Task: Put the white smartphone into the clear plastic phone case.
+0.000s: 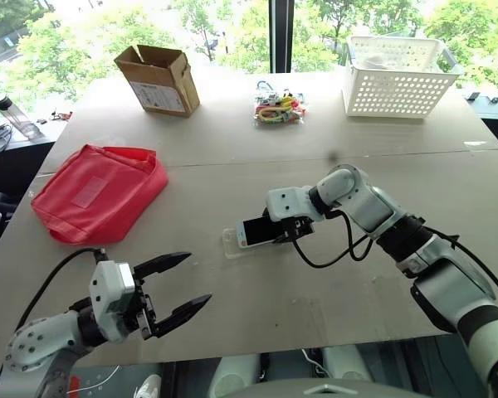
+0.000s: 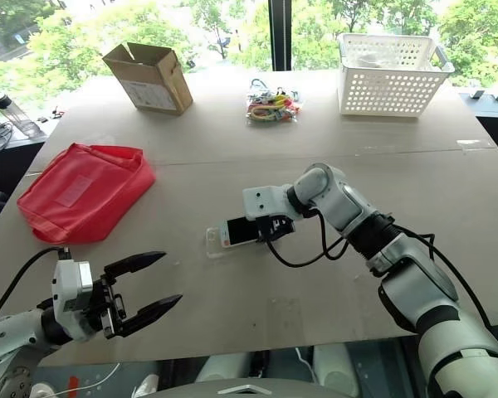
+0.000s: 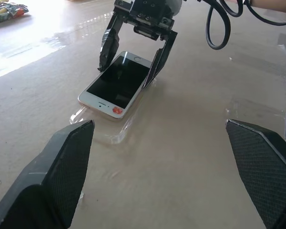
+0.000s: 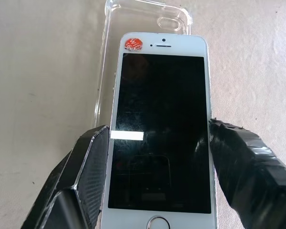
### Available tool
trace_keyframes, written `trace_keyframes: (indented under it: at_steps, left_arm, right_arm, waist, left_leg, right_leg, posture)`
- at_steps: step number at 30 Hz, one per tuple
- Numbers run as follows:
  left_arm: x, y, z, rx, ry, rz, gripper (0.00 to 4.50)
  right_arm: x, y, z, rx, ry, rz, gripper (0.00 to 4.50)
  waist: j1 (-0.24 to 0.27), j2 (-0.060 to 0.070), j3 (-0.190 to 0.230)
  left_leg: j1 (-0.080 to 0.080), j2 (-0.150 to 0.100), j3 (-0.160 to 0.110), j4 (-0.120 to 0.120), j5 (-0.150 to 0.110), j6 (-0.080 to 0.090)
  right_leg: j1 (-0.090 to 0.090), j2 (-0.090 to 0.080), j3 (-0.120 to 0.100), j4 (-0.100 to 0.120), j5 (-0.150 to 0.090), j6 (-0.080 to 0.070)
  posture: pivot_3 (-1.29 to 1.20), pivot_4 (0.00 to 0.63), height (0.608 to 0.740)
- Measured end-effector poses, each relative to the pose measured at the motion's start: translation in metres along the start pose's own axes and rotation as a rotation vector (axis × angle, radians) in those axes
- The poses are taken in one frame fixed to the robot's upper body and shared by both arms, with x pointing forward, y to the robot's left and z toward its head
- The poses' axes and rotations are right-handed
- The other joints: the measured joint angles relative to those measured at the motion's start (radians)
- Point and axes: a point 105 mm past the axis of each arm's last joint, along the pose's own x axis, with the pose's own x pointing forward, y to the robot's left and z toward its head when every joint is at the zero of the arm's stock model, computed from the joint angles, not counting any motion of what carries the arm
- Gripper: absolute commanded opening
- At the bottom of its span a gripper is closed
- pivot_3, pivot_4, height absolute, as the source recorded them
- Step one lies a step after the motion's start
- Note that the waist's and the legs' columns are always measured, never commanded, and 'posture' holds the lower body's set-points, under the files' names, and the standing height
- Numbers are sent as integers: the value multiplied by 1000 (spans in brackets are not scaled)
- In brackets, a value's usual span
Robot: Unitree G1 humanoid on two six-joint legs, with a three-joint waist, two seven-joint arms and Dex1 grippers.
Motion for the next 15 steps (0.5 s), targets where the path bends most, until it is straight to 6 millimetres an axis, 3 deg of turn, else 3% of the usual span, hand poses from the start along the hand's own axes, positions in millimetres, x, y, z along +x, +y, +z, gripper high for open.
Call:
trace_keyframes:
  at_steps: [15]
  left_arm:
    - [0,0,-2,8,-6,5,4500]
  right_arm:
    - [-1,6,3,38,-17,53,2783]
  waist:
    - [0,0,0]
  left_leg:
    - [0,0,0,-1,0,0]
  right_leg:
    - [0,0,0,-1,0,0]
  posture:
    - [0,150,733]
